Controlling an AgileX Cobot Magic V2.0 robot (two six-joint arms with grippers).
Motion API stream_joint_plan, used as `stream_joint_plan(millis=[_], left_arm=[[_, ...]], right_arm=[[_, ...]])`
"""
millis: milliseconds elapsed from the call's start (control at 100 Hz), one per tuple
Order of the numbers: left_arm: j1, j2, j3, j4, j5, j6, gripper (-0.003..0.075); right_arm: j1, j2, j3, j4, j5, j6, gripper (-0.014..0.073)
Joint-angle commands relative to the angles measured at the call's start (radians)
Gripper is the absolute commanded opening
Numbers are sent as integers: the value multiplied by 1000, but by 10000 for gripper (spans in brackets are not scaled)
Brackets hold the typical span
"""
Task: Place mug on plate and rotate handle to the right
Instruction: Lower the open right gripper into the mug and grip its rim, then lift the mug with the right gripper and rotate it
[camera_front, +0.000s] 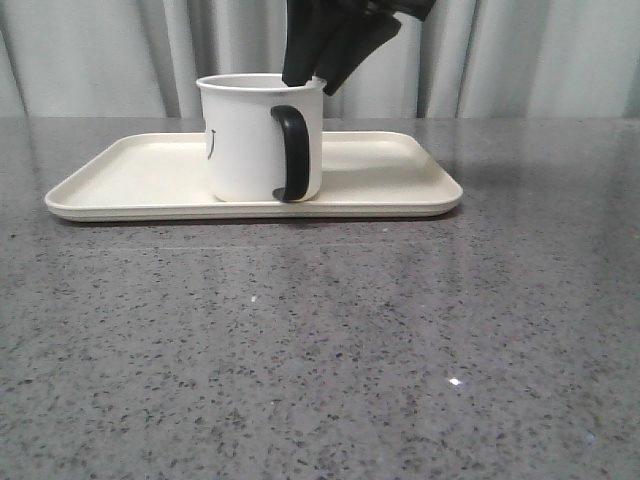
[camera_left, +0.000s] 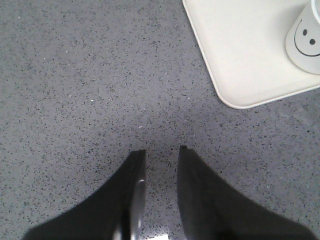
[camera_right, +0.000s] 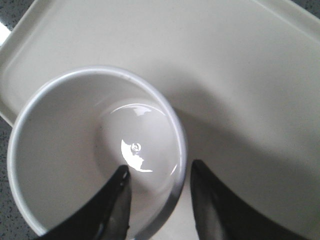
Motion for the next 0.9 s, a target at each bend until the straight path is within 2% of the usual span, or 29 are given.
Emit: stream_joint_plan(millis=[0, 520, 590, 810, 890], left_arm=[[3, -15, -22, -18, -35, -1, 167], [3, -15, -22, -18, -36, -1, 167], [3, -15, -22, -18, -38, -1, 167], [3, -15, -22, -20, -38, -1, 167], [3, -15, -22, -20, -38, -1, 167]], right_arm=[[1, -52, -31, 15, -38, -1, 311], [2, -8, -31, 15, -42, 7, 298], [2, -8, -31, 15, -41, 7, 241], [2, -8, -31, 15, -40, 7, -32], [1, -8, -31, 15, -35, 7, -69]])
